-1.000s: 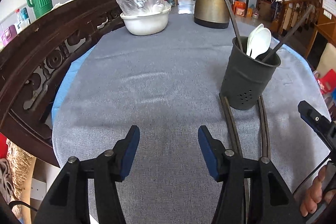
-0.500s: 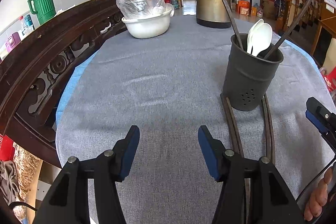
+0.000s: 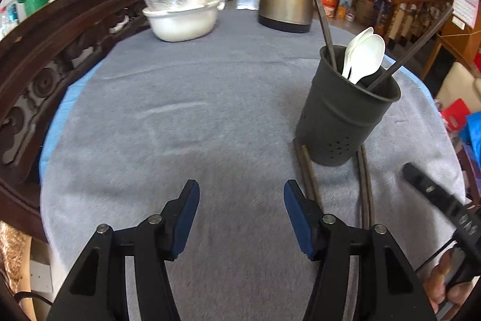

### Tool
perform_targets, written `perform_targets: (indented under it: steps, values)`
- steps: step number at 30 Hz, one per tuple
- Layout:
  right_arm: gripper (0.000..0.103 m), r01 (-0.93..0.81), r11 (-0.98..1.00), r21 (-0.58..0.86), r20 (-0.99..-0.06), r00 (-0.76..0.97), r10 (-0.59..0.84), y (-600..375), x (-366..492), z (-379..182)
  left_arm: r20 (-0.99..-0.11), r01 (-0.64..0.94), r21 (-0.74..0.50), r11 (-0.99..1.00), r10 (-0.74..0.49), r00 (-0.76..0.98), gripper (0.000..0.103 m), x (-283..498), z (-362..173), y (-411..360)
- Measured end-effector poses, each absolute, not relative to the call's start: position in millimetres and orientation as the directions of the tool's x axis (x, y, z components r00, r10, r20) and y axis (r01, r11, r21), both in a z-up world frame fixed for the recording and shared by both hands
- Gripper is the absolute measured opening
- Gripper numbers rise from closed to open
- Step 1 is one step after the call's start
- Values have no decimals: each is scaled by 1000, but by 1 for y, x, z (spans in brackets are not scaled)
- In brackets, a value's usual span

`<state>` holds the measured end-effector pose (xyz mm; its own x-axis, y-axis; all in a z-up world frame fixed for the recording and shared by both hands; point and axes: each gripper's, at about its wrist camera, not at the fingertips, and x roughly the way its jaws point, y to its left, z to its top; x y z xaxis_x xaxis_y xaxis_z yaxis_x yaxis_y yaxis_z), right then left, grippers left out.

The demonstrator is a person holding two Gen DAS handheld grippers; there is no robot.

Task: Organize utensils

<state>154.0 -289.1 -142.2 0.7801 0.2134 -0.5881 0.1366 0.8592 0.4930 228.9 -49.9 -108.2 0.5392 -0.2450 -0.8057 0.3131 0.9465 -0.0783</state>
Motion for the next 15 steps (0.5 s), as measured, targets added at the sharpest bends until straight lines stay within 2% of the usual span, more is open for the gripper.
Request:
perform_targets:
  steps: [4,11,15]
  values:
    - [39,124,871,475,-624,746,235,-278,172,-141,-820,341,-113,933,-281,498,60,240,-114,-59]
    - [39,135,946,294,-723,679,128,-252,197,-145,-841,363,-115,925,-285,460,60,244,-128,-72]
    - [37,137,969,205,-744,665,63,-241,199,-145,-845,371,-90,924,-267,463,60,244,-132,-79]
